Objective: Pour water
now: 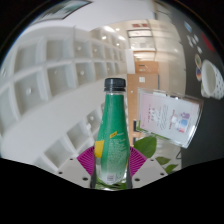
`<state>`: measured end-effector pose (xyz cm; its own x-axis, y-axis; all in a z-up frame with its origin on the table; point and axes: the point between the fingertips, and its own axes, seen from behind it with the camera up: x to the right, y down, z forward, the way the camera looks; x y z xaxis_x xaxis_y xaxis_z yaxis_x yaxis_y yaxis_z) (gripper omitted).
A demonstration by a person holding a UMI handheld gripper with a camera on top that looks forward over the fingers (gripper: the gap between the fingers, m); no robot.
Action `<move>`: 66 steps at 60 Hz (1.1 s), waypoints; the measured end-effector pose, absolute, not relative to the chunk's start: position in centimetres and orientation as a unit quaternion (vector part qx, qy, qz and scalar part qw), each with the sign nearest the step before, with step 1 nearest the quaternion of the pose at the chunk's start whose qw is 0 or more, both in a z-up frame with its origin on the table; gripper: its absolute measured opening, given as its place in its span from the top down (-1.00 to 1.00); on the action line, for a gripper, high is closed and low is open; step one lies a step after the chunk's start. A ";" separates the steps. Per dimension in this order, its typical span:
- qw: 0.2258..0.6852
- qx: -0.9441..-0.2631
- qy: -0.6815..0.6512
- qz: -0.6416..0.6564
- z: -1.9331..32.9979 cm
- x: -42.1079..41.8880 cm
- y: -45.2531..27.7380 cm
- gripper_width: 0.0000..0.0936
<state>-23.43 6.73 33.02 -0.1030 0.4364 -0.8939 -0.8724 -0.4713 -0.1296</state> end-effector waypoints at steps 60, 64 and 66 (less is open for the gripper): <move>0.718 -0.547 0.046 0.427 40.1 -8.7 11.2 0.12; 0.757 -0.563 0.017 0.330 39.9 -5.3 11.8 0.12; 0.769 -0.575 0.003 0.278 39.0 -3.7 12.5 0.12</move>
<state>-3.68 12.47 39.03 0.8460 0.4233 -0.3243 -0.4307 0.1839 -0.8836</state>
